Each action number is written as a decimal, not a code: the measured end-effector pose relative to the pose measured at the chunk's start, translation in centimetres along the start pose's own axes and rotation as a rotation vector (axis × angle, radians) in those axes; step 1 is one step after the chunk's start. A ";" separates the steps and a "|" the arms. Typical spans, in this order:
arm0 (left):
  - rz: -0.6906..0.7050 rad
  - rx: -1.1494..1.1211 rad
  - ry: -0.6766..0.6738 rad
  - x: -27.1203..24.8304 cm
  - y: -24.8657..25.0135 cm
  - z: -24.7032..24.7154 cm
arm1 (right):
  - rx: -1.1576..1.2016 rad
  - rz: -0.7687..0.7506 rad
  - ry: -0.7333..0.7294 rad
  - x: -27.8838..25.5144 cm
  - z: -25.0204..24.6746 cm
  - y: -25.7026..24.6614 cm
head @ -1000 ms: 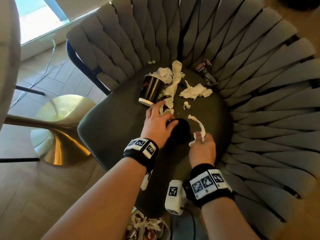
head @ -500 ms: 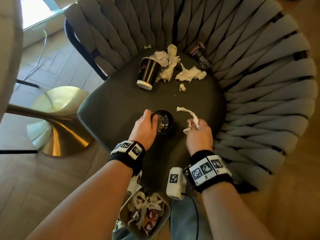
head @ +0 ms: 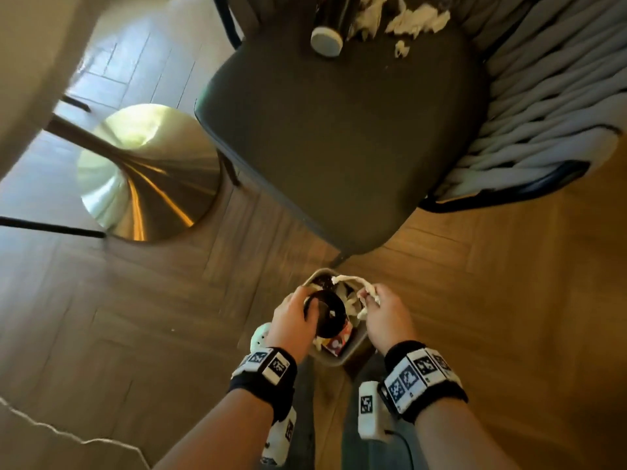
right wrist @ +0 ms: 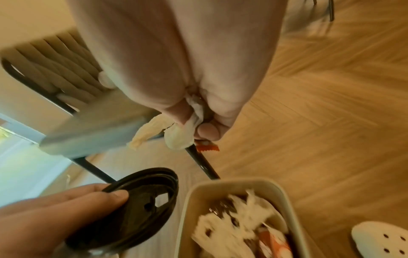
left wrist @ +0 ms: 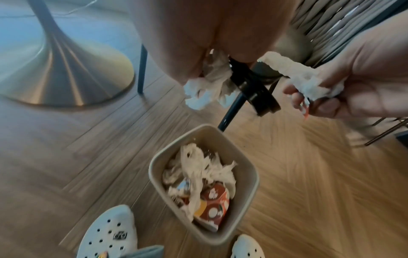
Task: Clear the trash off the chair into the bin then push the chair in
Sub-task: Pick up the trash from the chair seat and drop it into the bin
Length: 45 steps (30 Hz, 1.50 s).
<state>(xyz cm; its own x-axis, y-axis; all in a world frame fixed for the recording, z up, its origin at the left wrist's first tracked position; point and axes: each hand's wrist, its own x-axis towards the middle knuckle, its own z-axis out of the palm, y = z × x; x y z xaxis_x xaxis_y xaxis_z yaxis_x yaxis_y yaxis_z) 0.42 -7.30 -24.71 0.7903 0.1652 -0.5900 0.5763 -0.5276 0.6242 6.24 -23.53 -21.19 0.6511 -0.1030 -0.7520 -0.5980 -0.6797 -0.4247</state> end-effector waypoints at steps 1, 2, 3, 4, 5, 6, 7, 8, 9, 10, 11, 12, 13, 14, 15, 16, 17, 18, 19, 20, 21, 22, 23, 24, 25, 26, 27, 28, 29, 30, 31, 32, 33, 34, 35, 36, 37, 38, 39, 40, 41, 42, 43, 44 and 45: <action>-0.032 0.001 -0.006 -0.3 -1.0 1.0 | -0.024 0.030 -0.018 0.2 1.2 1.5; -0.062 0.019 -0.012 -0.3 -2.0 2.0 | -0.040 0.062 -0.032 0.7 2.3 2.9; -0.095 0.052 -0.019 -0.1 -2.8 3.0 | -0.054 0.096 -0.044 1.3 3.5 4.2; -0.138 0.089 -0.028 0.3 -3.5 4.0 | -0.075 0.132 -0.054 2.1 4.5 5.3; -0.179 0.108 -0.036 0.7 -4.2 5.1 | -0.090 0.157 -0.065 3.1 5.4 6.3; -0.219 0.110 -0.048 1.2 -4.8 6.0 | -0.099 0.172 -0.081 4.0 6.1 7.2; -0.254 0.101 -0.064 1.7 -5.5 6.9 | -0.100 0.172 -0.106 4.8 6.7 7.7; -0.285 0.095 -0.094 2.2 -6.0 7.6 | -0.090 0.157 -0.139 5.5 7.1 8.1; -0.305 0.101 -0.137 2.6 -6.4 8.2 | -0.066 0.131 -0.170 6.1 7.4 8.6; -0.315 0.115 -0.186 2.9 -6.6 8.6 | -0.038 0.116 -0.202 6.6 7.7 8.9; -0.317 0.137 -0.224 3.2 -6.7 8.9 | -0.014 0.111 -0.226 6.8 7.7 9.2; -0.314 0.150 -0.241 3.3 -6.8 9.0 | -0.013 0.110 -0.228 6.9 7.7 9.4; -0.307 0.150 -0.242 3.3 -6.7 9.0 | -0.026 0.099 -0.213 6.8 7.6 9.5; -0.303 0.147 -0.232 3.2 -6.5 8.8 | -0.046 0.087 -0.193 6.6 7.3 9.5; -0.299 0.148 -0.215 3.0 -6.2 8.5 | -0.053 0.072 -0.165 6.3 6.9 9.3; -0.293 0.155 -0.191 2.8 -5.9 8.0 | -0.050 0.069 -0.141 5.8 6.4 8.9; -0.293 0.161 -0.163 2.6 -5.5 7.4 | -0.040 0.069 -0.125 5.2 5.8 8.2; -0.287 0.160 -0.130 2.3 -4.8 6.6 | -0.032 0.073 -0.111 4.5 5.1 7.5; -0.270 0.151 -0.097 2.0 -4.1 5.7 | -0.013 0.069 -0.093 3.9 4.4 6.8; -0.247 0.137 -0.069 1.9 -3.2 4.8 | 0.011 0.066 -0.075 3.2 3.7 5.9; -0.220 0.121 -0.048 1.8 -2.1 3.7 | 0.045 0.056 -0.055 2.7 2.9 4.7; -0.193 0.107 -0.035 1.8 -1.0 2.6 | 0.070 0.047 -0.039 2.2 2.1 3.5; -0.159 0.094 -0.021 1.8 0.2 1.4 | 0.093 0.030 -0.022 1.7 1.3 2.2; -0.120 0.084 -0.008 2.0 1.5 0.0 | 0.116 0.014 -0.002 1.3 0.4 0.7; -0.078 0.074 0.003 2.2 2.9 -1.4 | 0.141 -0.011 0.027 1.0 -0.5 -0.9; -0.030 0.065 0.018 2.5 4.2 -2.8 | 0.162 -0.035 0.061 0.7 -1.4 -2.6; 0.013 0.053 0.036 2.8 5.6 -4.2 | 0.186 -0.063 0.095 0.5 -2.3 -4.2; 0.052 0.035 0.055 3.1 6.9 -5.6 | 0.215 -0.092 0.129 0.4 -3.1 -5.8; 0.090 0.012 0.073 3.6 8.2 -7.1 | 0.239 -0.118 0.157 0.4 -3.9 -7.4; 0.128 -0.008 0.090 4.1 9.4 -8.4 | 0.262 -0.138 0.180 0.5 -4.6 -8.9; 0.161 -0.018 0.101 4.7 10.4 -9.7 | 0.280 -0.161 0.207 0.9 -5.3 -10.2; 0.191 -0.020 0.108 5.4 11.4 -10.9 | 0.290 -0.187 0.237 1.3 -5.9 -11.6; 0.215 -0.015 0.115 6.2 12.2 -12.0 | 0.285 -0.211 0.264 1.9 -6.7 -12.9; 0.235 -0.012 0.126 7.1 12.9 -13.0 | 0.271 -0.232 0.284 2.6 -7.5 -14.1; 0.250 -0.012 0.143 8.1 13.5 -13.9 | 0.250 -0.249 0.295 3.5 -8.4 -15.3; 0.260 -0.015 0.162 9.0 14.1 -14.7 | 0.229 -0.265 0.303 4.6 -9.5 -16.6; 0.268 -0.017 0.182 10.0 14.7 -15.3 | 0.215 -0.280 0.309 5.8 -10.5 -17.7; 0.279 -0.014 0.202 11.0 15.3 -15.9 | 0.205 -0.296 0.315 7.3 -11.6 -18.8; 0.288 -0.014 0.220 12.1 16.0 -16.5 | 0.198 -0.308 0.320 9.0 -12.6 -19.9; 0.295 -0.018 0.237 13.1 16.7 -16.9 | 0.185 -0.316 0.325 10.8 -13.7 -21.0; 0.295 -0.027 0.246 14.3 17.4 -17.3 | 0.162 -0.320 0.331 12.8 -14.7 -22.0; 0.290 -0.037 0.254 15.5 18.1 -17.7 | 0.128 -0.321 0.333 14.9 -15.7 -23.1; 0.283 -0.045 0.263 16.7 18.9 -18.0 | 0.079 -0.319 0.334 17.0 -16.6 -24.2; 0.277 -0.047 0.278 18.1 19.6 -18.1 | 0.015 -0.311 0.340 19.1 -17.7 -25.2; 0.273 -0.042 0.296 19.5 20.3 -18.1 | -0.059 -0.300 0.347 21.1 -18.6 -26.1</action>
<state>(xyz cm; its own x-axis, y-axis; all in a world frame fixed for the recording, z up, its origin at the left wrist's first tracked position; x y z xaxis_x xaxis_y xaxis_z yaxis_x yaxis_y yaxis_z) 31.34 0.32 -14.25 0.9377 0.2599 -0.2305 0.3401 -0.5519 0.7614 44.31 -21.47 -16.56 0.9154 -0.1259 -0.3824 -0.3382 -0.7556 -0.5610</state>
